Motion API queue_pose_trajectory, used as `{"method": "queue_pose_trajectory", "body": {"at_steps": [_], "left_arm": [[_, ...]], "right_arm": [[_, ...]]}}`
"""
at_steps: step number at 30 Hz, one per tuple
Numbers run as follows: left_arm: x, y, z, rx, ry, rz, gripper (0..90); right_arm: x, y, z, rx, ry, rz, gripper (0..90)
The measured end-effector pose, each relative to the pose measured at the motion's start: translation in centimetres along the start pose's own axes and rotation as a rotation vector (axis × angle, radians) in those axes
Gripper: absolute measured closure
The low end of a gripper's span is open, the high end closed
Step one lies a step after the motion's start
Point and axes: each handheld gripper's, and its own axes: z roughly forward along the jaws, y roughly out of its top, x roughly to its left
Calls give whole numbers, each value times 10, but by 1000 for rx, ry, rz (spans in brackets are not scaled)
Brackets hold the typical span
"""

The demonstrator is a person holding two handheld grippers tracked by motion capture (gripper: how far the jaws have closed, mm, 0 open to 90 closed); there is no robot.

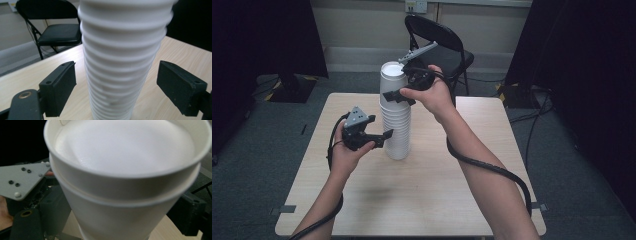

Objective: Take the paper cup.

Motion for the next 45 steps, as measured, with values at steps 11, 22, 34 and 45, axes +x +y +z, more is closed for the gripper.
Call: {"method": "queue_pose_trajectory", "body": {"at_steps": [11, 22, 34, 45], "left_arm": [[1, 43, 3, 47, -59, -9, 156], [6, 49, 8, 65, -68, -38, 137], [7, 51, 5, 46, -53, -41, 130], [2, 54, 14, 39, -38, -29, 92]], "right_arm": [[-3, -1, -3, 24, 18, 23, 151], [-2, 0, -3, 33, 13, 24, 152], [-2, 1, -2, 36, 9, 25, 153], [-2, 1, -3, 40, -4, 16, 145]]}}
